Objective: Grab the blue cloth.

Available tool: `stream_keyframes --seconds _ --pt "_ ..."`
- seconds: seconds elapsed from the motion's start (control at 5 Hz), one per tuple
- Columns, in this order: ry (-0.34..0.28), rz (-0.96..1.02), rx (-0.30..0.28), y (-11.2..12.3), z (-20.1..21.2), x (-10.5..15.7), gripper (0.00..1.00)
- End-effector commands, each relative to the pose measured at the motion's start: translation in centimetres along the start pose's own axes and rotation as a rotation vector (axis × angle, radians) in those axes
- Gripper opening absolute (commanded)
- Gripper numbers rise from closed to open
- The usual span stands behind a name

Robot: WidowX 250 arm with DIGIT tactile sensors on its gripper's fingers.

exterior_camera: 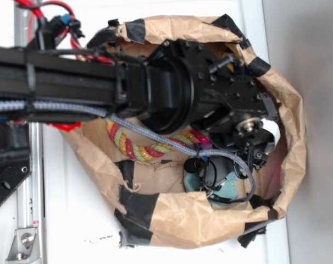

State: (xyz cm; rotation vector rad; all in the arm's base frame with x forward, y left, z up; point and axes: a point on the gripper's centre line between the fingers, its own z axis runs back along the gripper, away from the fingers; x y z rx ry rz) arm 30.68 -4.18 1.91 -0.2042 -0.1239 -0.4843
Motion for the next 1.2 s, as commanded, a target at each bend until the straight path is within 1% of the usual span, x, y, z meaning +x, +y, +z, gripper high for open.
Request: stream_keyframes --seconds 0.0,0.2,0.4,0.6,0.8,1.0 --pt "-0.054 0.064 0.061 0.5 3.2 -0.5 0.0" --pt "-0.103 0.108 0.075 1.2 7.6 -0.5 0.0" --pt "-0.094 0.176 0.173 0.7 12.1 -1.3 0.0" --pt "-0.037 0.208 0.172 -0.1 15.0 -1.5 0.0" --pt "0.086 0.276 0.226 -1.6 15.2 -1.0 0.0" --pt "0.12 0.302 0.24 -2.2 14.6 -1.2 0.0"
